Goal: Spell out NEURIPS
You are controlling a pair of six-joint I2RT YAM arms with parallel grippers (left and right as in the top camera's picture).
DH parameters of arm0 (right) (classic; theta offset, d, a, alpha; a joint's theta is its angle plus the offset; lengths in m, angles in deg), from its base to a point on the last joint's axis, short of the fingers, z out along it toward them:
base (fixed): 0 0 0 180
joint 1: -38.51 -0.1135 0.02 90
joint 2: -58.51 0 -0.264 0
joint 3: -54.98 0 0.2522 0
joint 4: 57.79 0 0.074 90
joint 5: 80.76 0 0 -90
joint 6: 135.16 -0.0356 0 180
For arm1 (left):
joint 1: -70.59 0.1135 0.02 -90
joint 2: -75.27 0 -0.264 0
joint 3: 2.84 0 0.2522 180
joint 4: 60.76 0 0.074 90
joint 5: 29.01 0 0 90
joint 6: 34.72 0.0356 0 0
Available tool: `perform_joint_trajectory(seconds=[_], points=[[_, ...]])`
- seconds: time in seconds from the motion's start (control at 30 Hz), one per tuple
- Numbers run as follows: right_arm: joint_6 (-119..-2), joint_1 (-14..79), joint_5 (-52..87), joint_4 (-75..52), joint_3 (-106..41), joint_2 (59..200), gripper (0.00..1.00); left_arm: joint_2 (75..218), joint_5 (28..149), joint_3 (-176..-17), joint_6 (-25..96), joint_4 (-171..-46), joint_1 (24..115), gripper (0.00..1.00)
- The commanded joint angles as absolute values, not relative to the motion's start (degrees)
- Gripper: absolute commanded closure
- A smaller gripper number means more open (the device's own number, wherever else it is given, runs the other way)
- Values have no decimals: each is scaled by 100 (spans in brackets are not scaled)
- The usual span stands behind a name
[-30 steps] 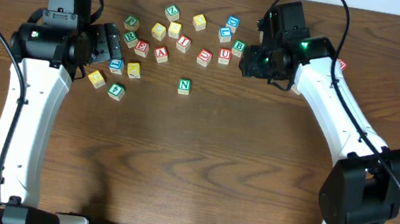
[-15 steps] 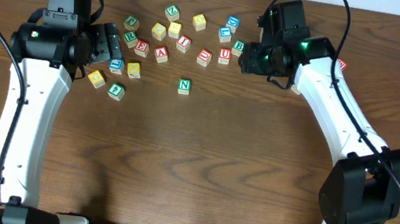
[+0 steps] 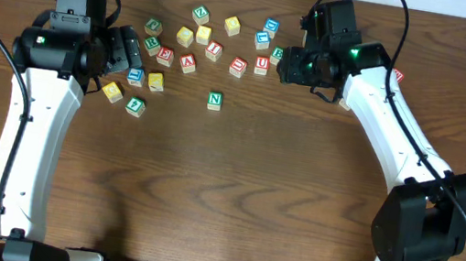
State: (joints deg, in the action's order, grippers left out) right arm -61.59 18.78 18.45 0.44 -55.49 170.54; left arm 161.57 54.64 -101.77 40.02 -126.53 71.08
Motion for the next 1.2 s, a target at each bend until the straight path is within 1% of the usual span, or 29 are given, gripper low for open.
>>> perform_joint_trajectory(seconds=[0.0, 0.63, 0.83, 1.17], points=[[-6292, 1782, 1862, 35, -5619, 16903, 42, 16181, 5451, -10183, 3903, -12598, 7128, 2], [-6292, 1668, 1882, 24, -5619, 16903, 41, 16181, 5451, -10183, 3855, -12583, 7128, 2], [-6292, 1609, 1884, 7, -5619, 16914, 43, 16181, 5449, -10183, 3844, -12563, 7128, 2], [-6074, 1579, 1910, -41, -5629, 16914, 44, 16181, 5449, -10183, 3715, -12318, 7110, 2]])
